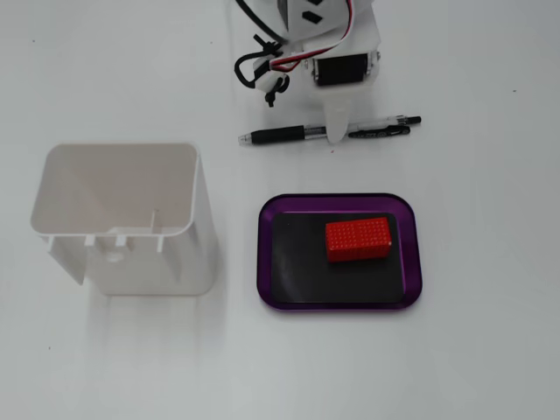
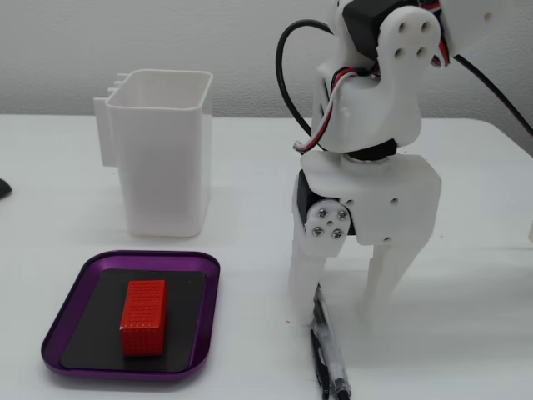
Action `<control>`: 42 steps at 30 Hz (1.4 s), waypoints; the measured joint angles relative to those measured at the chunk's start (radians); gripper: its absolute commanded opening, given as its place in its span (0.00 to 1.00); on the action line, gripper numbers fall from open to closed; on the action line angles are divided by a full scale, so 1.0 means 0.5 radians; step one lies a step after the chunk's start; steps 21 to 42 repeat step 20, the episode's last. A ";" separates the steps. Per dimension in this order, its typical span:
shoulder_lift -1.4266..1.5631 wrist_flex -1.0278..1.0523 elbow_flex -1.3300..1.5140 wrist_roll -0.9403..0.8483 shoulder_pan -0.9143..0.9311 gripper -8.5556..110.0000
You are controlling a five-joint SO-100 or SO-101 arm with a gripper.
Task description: Pick up the pen and put it in the pen holder.
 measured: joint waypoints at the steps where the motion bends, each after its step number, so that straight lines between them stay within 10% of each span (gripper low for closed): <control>1: 0.000 0.000 0.000 -0.018 0.000 0.07; 20: 0.626 0.629 -1.111 -0.052 0.307 0.07; 42: 0.626 0.629 -1.111 -0.052 0.307 0.07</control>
